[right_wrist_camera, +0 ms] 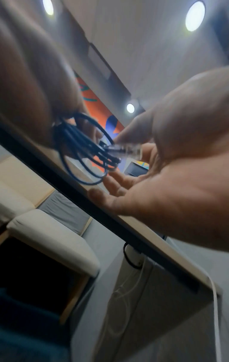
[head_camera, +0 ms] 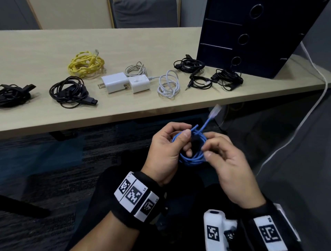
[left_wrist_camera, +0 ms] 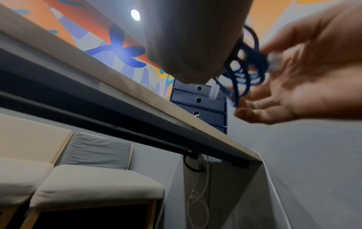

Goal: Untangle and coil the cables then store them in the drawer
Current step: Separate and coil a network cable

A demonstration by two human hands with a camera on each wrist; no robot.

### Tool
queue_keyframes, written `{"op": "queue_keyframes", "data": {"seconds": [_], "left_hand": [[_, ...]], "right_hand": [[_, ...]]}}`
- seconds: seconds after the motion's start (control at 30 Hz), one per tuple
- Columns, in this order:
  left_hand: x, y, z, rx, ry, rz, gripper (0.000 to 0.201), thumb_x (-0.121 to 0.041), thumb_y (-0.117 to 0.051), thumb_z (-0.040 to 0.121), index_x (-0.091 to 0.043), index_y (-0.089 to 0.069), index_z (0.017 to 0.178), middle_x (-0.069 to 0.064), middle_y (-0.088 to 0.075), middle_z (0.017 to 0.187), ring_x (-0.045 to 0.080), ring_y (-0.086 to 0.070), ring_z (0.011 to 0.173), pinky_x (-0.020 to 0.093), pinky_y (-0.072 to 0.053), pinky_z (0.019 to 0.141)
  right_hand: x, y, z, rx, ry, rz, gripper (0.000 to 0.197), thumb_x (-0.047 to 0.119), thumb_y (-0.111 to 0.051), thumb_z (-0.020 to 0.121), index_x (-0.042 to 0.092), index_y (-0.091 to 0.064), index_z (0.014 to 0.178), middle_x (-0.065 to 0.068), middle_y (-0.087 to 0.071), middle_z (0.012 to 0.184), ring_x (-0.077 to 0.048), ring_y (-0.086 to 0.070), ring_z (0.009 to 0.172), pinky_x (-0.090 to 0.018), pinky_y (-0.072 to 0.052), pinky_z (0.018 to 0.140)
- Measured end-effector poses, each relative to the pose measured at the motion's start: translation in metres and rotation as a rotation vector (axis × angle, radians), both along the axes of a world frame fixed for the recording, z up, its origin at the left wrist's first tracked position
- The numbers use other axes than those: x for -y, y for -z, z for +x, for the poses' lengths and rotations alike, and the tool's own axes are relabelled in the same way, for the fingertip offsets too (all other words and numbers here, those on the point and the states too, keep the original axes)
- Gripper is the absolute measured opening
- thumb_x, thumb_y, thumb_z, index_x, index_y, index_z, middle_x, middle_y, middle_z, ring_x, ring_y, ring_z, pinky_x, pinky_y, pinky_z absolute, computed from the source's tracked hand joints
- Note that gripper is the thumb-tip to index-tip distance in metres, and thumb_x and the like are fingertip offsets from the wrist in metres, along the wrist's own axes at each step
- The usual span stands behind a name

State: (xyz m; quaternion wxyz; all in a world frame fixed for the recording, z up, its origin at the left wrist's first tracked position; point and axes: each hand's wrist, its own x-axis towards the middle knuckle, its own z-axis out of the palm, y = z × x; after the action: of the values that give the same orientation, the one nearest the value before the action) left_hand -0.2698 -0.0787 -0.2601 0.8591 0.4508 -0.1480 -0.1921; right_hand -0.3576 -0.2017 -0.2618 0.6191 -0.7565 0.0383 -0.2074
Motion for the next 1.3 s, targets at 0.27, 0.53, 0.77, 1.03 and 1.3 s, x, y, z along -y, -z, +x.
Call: {"op": "queue_keyframes", "data": {"seconds": [0.27,0.53,0.77,1.03,1.3], "left_hand": [[-0.002,-0.005,-0.001,-0.053,0.068,0.046,0.011,0.004,-0.045,0.095,-0.002,-0.054,0.092,-0.005,-0.040,0.056,0.004,-0.028,0.045,0.014,-0.026,0.038],[-0.003,-0.002,-0.005,0.050,0.124,0.124,0.003,-0.007,-0.056,0.088,-0.008,-0.058,0.090,-0.006,-0.040,0.054,0.004,-0.027,0.043,0.017,-0.023,0.039],[-0.003,0.004,-0.009,0.092,0.131,0.203,0.021,-0.003,-0.054,0.093,-0.011,-0.060,0.111,-0.006,-0.051,0.064,0.005,-0.038,0.046,0.015,-0.028,0.041],[-0.004,0.000,-0.005,0.058,0.239,0.246,0.008,-0.003,-0.048,0.097,-0.008,-0.054,0.094,-0.012,-0.041,0.054,0.000,-0.028,0.043,0.013,-0.025,0.039],[-0.007,-0.001,-0.003,0.046,0.249,0.210,0.007,-0.014,-0.054,0.084,-0.008,-0.055,0.089,-0.009,-0.038,0.054,0.001,-0.028,0.043,0.013,-0.025,0.039]], "right_hand": [[0.000,-0.008,-0.001,-0.023,-0.006,0.051,0.009,0.036,-0.066,0.076,0.032,-0.059,0.080,0.002,-0.067,0.103,-0.017,-0.063,0.090,-0.021,-0.051,0.072],[0.007,-0.015,0.002,-0.138,-0.037,-0.059,0.037,0.042,-0.064,0.080,0.049,-0.059,0.115,0.013,-0.065,0.112,-0.013,-0.065,0.091,-0.027,-0.052,0.085],[0.011,-0.009,0.009,-0.208,-0.019,-0.066,0.013,0.031,-0.061,0.086,0.030,-0.070,0.096,0.005,-0.073,0.095,-0.012,-0.068,0.090,-0.039,-0.052,0.090],[0.012,-0.011,0.018,-0.056,-0.017,0.060,0.051,0.017,-0.067,0.083,0.047,-0.049,0.119,0.001,-0.067,0.103,-0.014,-0.066,0.084,-0.030,-0.053,0.086],[0.023,-0.012,0.016,-0.075,0.110,-0.292,0.013,0.027,-0.070,0.081,0.032,-0.066,0.092,0.007,-0.064,0.102,-0.009,-0.065,0.092,-0.022,-0.051,0.080]]}}
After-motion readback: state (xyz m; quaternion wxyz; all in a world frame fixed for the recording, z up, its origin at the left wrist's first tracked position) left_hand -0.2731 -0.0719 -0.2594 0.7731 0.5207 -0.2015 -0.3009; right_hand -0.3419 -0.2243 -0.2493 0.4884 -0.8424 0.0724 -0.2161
